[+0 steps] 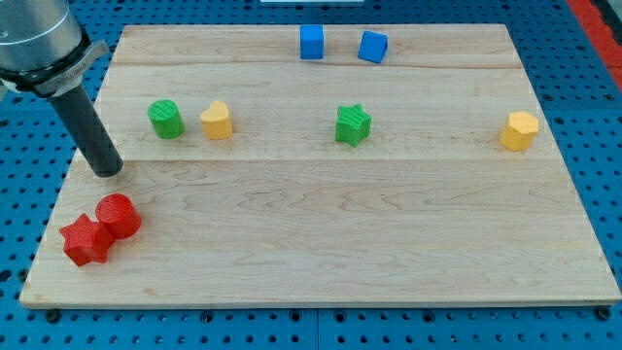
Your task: Point at the green star
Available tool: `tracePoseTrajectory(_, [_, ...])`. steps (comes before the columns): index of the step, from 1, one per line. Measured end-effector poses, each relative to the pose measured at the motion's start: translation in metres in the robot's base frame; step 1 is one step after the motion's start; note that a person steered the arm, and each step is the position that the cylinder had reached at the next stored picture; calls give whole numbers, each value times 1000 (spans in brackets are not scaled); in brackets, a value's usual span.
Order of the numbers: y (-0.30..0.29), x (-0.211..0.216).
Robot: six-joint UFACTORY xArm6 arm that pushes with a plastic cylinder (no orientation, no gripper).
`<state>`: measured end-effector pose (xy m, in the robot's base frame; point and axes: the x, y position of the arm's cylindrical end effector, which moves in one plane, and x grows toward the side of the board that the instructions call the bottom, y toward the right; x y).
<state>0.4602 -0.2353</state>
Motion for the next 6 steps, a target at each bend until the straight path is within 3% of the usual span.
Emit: tracePoseTrajectory(6, [118,0])
